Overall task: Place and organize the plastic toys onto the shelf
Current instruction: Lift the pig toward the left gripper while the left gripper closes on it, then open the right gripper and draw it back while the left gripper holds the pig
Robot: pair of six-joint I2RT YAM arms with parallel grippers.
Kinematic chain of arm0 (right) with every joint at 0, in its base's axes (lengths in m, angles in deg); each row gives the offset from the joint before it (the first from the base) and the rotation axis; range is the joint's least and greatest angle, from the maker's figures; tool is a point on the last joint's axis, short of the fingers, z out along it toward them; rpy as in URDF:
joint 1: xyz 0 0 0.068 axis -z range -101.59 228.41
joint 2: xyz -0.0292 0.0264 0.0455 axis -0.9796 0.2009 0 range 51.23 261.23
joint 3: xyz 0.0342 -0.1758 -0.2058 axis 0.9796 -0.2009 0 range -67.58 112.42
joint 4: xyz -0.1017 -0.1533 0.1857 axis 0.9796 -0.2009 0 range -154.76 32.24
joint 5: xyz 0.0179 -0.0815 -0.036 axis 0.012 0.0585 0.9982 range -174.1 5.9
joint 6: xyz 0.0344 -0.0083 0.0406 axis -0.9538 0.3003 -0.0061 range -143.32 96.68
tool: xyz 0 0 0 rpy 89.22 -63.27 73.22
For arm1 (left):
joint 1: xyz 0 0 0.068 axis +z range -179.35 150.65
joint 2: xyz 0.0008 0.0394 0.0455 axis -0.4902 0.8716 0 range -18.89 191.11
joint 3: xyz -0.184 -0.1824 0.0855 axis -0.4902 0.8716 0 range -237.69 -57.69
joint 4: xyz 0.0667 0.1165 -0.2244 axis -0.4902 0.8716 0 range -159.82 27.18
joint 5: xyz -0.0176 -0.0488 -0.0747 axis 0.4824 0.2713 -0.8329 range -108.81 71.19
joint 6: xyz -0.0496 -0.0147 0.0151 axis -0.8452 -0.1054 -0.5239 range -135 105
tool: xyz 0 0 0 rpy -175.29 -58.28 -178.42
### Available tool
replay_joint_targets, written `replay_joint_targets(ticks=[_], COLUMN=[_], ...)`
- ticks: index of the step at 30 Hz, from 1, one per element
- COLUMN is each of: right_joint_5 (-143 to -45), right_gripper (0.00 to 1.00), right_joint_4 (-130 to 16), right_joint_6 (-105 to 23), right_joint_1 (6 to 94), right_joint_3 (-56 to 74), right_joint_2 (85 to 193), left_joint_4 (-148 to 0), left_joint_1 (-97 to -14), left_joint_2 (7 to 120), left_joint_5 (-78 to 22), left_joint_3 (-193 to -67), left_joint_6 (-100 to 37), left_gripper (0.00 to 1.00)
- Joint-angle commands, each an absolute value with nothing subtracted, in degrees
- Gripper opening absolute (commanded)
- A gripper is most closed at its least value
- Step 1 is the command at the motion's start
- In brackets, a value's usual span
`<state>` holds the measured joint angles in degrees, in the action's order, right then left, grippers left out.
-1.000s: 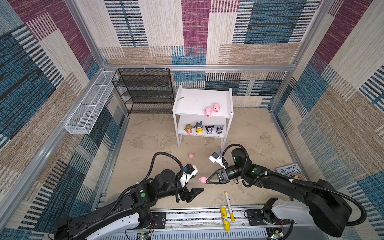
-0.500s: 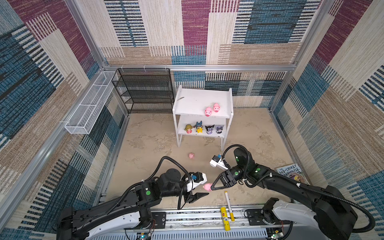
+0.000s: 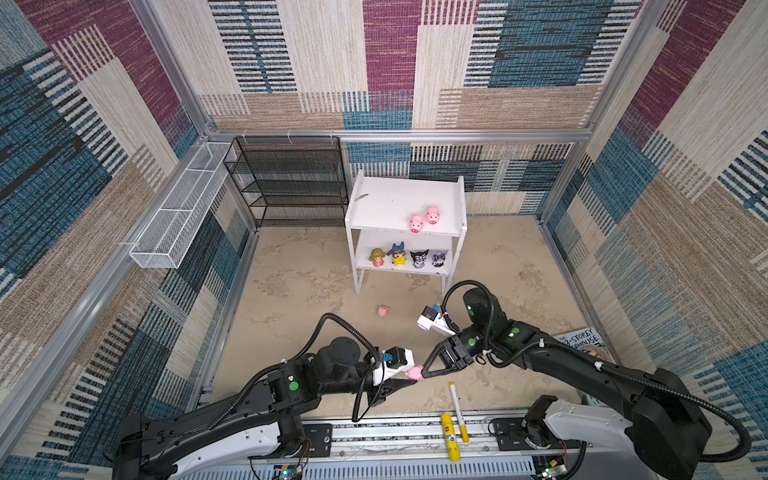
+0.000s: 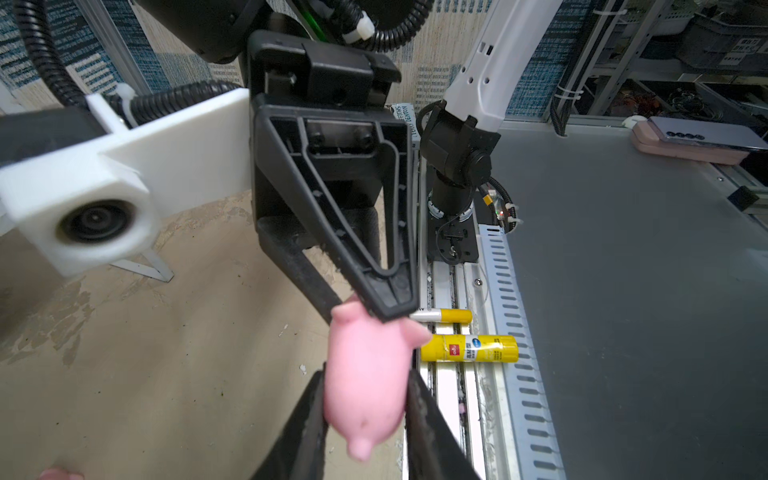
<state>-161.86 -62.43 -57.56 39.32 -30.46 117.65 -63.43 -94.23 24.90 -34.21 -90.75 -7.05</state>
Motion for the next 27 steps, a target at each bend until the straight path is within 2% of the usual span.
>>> replay_joint_targets(ticks=[1, 7, 12, 17, 25, 27], right_joint_5=[-156.1, -140.3, -122.2, -114.1, -109.1, -107.1], right_gripper=[0.42, 0.54, 0.68, 0.74, 0.74, 0.7], right_joint_4=[-69.9, -71.1, -76.4, -77.0, -68.1, -66.4], right_joint_6=[-46.4, -46.4, -46.6, -47.1, -47.7, -47.6], right_joint_1=[39.4, 42.3, 45.3, 45.4, 45.4, 45.3], right_joint_3=[-28.2, -30.9, -33.5, -35.4, -41.8, -43.1], right_joint_2=[116.3, 114.1, 107.8, 106.5, 107.3, 108.1], left_joint_4=[-61.4, -62.8, -75.9, -86.8, -95.2, -97.5], left_joint_1=[-94.2, -94.2, -94.1, -93.5, -89.5, -88.2], left_joint_2=[24.4, 27.0, 32.6, 42.4, 55.8, 58.8], left_joint_5=[-34.2, -26.2, -21.5, -19.0, -21.9, -23.1], left_joint_3=[-91.9, -89.0, -79.8, -76.7, -78.0, -78.1], left_joint_6=[-5.9, -7.8, -8.9, -6.3, -7.6, -8.6], left_gripper=[0.28, 0.27, 0.27, 0.27, 0.31, 0.31])
